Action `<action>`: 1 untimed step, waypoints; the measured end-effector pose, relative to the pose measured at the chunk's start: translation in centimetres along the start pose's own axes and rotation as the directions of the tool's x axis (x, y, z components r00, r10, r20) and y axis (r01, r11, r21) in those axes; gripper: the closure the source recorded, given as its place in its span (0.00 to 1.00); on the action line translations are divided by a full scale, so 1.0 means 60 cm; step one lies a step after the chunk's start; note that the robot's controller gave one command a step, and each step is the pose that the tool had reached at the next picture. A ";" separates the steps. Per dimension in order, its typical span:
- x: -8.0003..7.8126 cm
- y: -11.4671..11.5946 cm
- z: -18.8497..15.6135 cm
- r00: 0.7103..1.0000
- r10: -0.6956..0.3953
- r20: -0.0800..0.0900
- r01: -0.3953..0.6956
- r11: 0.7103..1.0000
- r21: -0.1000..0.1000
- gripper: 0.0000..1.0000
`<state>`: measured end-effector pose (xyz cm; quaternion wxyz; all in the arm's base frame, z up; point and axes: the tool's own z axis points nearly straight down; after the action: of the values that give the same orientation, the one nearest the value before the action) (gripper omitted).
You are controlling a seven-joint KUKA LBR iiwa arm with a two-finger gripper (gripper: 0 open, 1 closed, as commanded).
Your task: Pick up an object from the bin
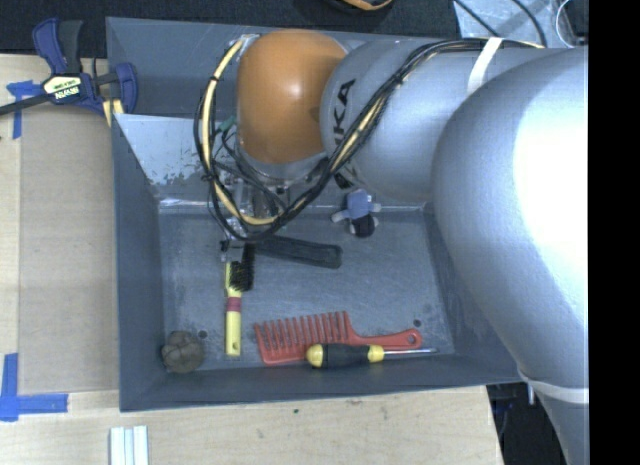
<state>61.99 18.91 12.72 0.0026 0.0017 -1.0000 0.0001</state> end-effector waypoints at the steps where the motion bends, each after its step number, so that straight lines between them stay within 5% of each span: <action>1: -0.003 -0.002 -0.009 1.000 0.004 0.008 -0.004 1.000 -0.001 0.00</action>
Offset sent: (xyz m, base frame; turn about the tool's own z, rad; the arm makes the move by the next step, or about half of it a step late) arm -0.0158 -0.0739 -0.0572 -0.0604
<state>62.18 18.80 13.27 -0.0012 -0.0002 -1.0000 -0.0005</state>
